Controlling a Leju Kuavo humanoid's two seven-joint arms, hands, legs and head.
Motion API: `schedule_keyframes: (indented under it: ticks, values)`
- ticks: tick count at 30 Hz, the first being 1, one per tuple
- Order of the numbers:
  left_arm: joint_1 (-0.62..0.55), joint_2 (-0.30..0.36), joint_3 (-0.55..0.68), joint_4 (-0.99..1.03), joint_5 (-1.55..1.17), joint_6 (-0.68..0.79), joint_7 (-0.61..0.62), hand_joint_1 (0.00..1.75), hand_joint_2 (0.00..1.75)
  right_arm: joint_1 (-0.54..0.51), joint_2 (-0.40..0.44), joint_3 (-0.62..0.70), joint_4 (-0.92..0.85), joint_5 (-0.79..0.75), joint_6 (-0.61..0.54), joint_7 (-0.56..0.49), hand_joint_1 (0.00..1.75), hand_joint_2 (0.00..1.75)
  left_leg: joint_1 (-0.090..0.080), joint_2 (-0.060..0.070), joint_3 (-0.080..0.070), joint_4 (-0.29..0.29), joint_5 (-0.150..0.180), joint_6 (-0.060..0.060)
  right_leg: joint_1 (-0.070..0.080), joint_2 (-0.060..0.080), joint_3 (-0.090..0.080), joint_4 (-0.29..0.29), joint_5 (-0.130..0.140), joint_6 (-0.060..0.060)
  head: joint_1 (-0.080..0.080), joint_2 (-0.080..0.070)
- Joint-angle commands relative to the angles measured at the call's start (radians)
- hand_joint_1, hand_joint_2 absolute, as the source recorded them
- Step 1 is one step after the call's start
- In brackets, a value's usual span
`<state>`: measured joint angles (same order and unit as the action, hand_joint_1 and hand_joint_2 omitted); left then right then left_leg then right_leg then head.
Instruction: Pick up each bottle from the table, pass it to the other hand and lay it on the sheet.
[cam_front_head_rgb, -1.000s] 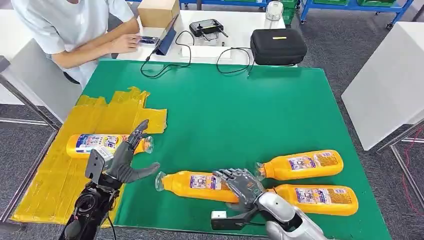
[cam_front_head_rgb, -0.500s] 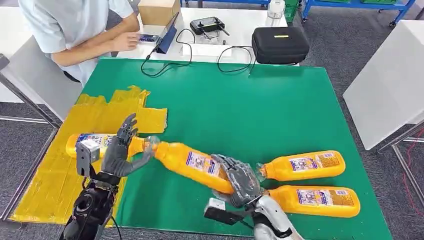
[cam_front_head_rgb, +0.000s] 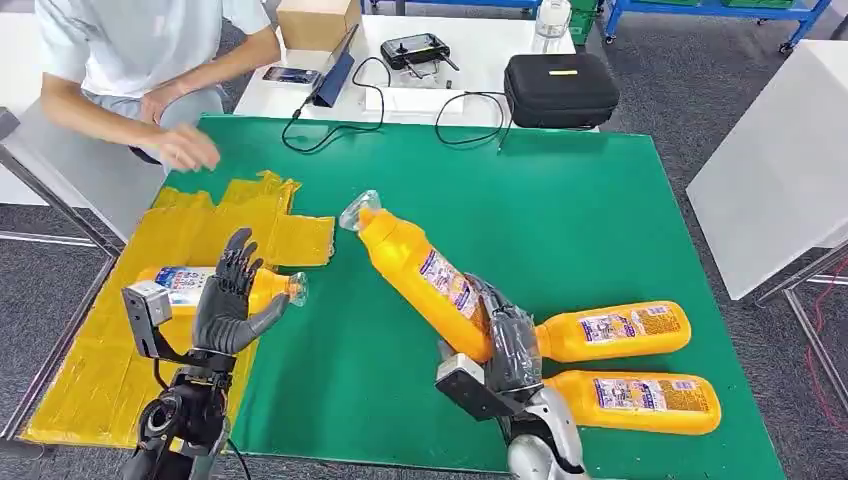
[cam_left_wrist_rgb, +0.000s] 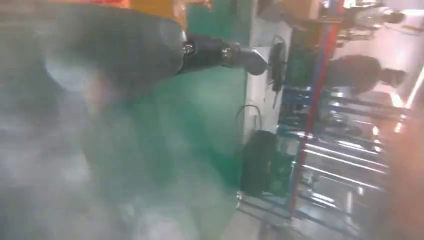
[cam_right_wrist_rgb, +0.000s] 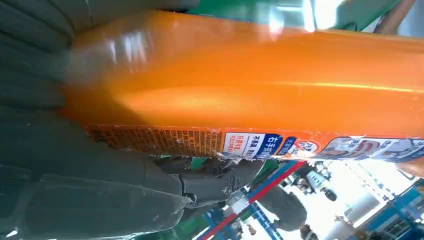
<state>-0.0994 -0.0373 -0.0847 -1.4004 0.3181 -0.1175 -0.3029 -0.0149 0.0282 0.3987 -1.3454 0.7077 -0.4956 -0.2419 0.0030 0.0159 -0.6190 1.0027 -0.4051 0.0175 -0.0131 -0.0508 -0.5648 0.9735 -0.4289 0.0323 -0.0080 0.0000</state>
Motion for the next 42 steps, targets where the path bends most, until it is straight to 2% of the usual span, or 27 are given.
schedule_keyframes:
  ticks: [1,6,11,19,34,35,36,42]
  values:
    - [-0.003,-0.029,0.033,0.013,0.015,-0.003,0.01,0.0,1.75,-0.007,0.034,-0.06,-0.001,-0.008,-0.008,0.006,1.75,1.75,0.001,-0.001,0.002,0.0,-0.001,-0.001,0.0,0.004,0.002,0.0,-0.001,-0.001,0.0,0.0]
    - [-0.01,-0.022,0.017,0.013,0.091,-0.044,0.045,0.0,1.75,-0.016,0.047,-0.067,0.011,-0.024,-0.019,-0.003,1.75,1.75,0.001,0.0,0.002,0.0,-0.001,-0.001,0.001,0.005,0.002,-0.001,-0.001,-0.001,-0.001,0.0]
    - [-0.047,-0.008,-0.079,0.028,0.149,-0.146,0.086,0.0,1.75,-0.066,0.067,-0.03,0.048,-0.044,-0.008,-0.031,1.75,1.75,0.001,-0.001,0.0,0.001,0.0,-0.001,0.0,0.003,0.0,0.0,0.0,-0.001,0.0,0.0]
    - [-0.086,0.005,-0.194,0.0,0.191,-0.161,0.104,0.0,1.75,-0.11,0.077,0.031,0.103,-0.048,-0.017,-0.05,1.75,1.75,0.001,-0.001,0.0,0.0,0.0,-0.001,0.001,0.003,0.001,0.0,0.0,-0.001,0.0,0.0]
    - [-0.122,0.004,-0.204,0.052,0.219,-0.158,0.108,0.0,1.75,-0.142,0.09,0.072,0.146,-0.038,-0.019,-0.06,1.75,1.75,0.001,-0.001,0.001,0.0,0.0,-0.001,0.001,0.004,0.002,0.0,0.0,-0.001,0.0,0.0]
    - [-0.13,0.003,-0.209,0.068,0.222,-0.159,0.109,0.0,1.75,-0.151,0.094,0.086,0.16,-0.035,-0.016,-0.061,1.75,1.75,0.001,-0.001,0.001,0.0,0.0,-0.001,0.001,0.003,0.002,0.0,0.0,-0.001,0.0,0.0]
    - [-0.157,0.003,-0.214,0.109,0.25,-0.165,0.114,0.0,1.75,-0.191,0.107,0.155,0.249,0.009,-0.02,-0.052,1.75,1.75,0.001,0.0,0.002,-0.001,0.0,-0.001,0.0,0.004,0.002,-0.001,0.0,-0.001,0.0,0.0]
    - [-0.155,0.003,-0.215,0.108,0.255,-0.165,0.114,0.0,1.75,-0.19,0.117,0.197,0.269,0.03,-0.017,-0.054,1.75,1.75,0.001,0.0,0.003,-0.001,0.0,-0.001,0.0,0.004,0.002,-0.001,0.0,-0.001,0.0,0.0]
